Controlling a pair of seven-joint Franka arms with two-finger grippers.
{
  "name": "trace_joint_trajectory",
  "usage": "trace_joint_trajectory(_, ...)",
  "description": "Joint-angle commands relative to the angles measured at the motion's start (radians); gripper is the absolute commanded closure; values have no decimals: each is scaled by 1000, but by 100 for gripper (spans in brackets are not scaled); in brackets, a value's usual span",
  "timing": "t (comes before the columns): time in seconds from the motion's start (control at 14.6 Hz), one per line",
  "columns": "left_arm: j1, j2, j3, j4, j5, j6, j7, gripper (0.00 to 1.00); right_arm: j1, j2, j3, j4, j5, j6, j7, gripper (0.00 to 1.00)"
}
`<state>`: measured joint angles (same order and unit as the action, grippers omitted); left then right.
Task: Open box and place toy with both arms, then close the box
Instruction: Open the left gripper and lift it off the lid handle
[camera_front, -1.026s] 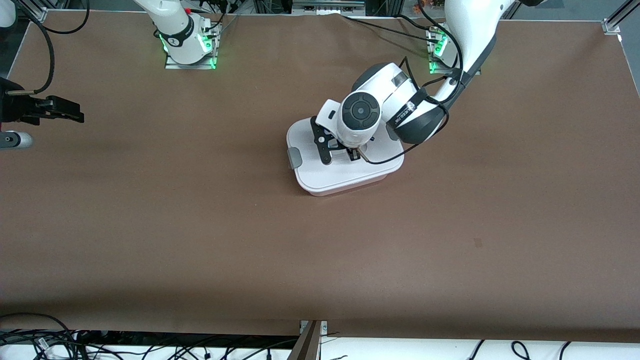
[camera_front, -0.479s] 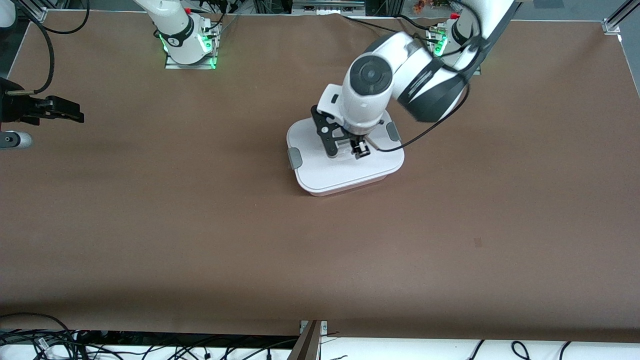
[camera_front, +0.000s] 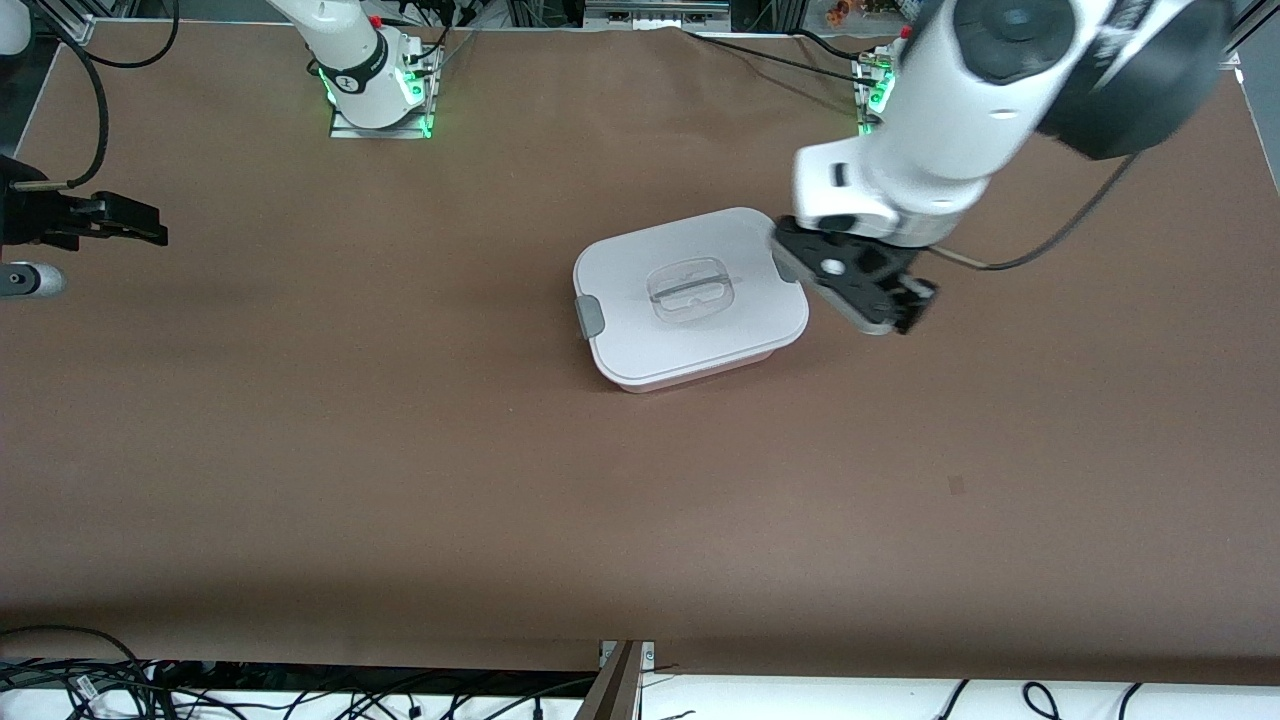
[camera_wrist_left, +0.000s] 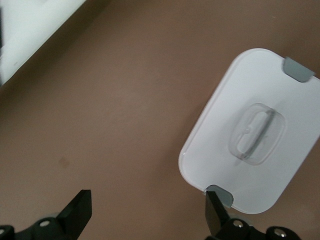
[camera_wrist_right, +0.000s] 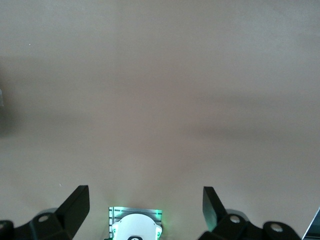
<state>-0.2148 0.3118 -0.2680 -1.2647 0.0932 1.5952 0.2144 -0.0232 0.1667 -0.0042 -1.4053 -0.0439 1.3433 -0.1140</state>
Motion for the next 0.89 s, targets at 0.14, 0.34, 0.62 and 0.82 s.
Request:
trace_joint_trajectory(0.14,84,-281,145,-320,-61,57,-136,0,-12,5,6,14,18,-3,-13,0)
trace_joint_trajectory(0.34,104,-367,237,-432,-70,57,-142,0,-12,5,6,14,18,-3,-13,0)
trace_joint_trajectory(0.62,107,-353,291,-423,-67,57,-158,0,-12,5,6,14,18,-3,-13,0)
trace_joint_trajectory(0.82,117,-356,296,-423,-69,55,-156,0,-12,5,6,14,18,-3,-13,0)
